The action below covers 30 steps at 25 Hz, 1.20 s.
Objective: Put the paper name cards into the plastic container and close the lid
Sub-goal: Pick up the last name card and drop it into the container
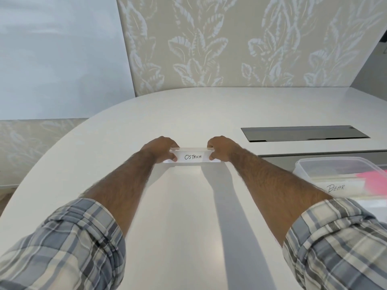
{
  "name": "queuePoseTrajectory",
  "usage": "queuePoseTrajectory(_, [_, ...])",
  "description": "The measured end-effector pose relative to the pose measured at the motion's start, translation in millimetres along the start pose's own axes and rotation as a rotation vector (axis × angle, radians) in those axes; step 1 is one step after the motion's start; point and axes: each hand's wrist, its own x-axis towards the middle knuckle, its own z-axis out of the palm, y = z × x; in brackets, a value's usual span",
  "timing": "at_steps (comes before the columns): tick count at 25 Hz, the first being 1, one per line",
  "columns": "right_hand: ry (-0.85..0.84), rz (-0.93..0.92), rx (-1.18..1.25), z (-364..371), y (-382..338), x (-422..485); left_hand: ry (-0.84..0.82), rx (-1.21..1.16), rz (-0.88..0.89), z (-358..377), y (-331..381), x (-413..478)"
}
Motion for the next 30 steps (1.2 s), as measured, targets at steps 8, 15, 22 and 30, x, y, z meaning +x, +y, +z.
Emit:
queuePoseTrajectory(8, [0.038,-0.027,-0.031,-49,-4,-64,0.057,-0.002,0.012,-33,46,-61])
queuePoseTrajectory(15, [0.103,-0.059,-0.038,-99,13,-126,0.121,0.02,0.015,-66,108,-108])
queuePoseTrajectory(22, [0.129,-0.053,-0.089,-137,81,-191,0.162,0.063,0.028,-71,212,-135])
queuePoseTrajectory(30, [0.135,-0.124,-0.203,-170,197,-260,0.191,0.072,-0.018,-33,355,-144])
